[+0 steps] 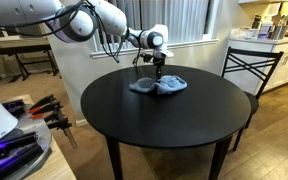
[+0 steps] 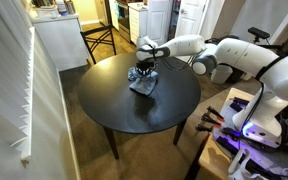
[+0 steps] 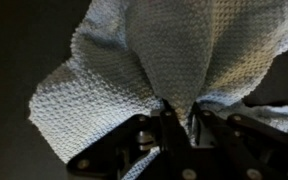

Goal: Wipe the table with the blue towel

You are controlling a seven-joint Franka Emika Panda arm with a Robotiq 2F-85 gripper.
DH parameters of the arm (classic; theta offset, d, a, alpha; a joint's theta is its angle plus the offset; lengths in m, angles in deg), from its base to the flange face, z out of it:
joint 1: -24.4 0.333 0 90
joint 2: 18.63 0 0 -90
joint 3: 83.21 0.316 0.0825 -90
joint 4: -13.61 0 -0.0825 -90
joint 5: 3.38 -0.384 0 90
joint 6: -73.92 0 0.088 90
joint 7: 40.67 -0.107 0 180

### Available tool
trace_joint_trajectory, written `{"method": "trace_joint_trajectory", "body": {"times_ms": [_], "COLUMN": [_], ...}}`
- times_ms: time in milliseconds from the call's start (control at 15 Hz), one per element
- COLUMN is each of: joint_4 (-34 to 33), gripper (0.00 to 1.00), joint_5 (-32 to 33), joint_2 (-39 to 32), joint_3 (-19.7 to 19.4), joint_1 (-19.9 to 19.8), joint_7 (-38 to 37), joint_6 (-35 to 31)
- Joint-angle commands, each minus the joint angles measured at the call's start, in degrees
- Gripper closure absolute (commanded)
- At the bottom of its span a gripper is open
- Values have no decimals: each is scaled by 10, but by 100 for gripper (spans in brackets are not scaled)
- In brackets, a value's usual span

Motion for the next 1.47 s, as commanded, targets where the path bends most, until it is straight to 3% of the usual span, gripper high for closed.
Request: {"method": "trace_joint_trajectory", "body": {"times_ms": [0,400,1000,1133,1400], "joint_4": [44,52,89,33,50], "gripper": [95,95,95,95,95], "joint_5": [2,4,54,77,97], "joint_2": [-2,-3,4,-30,-11], "joint_3": [23,46,45,39,34], "joint_1": [14,73,222,237,223], "joint_7": [7,43,86,107,189], "joint_6": [-35,-26,-2,28,40]}}
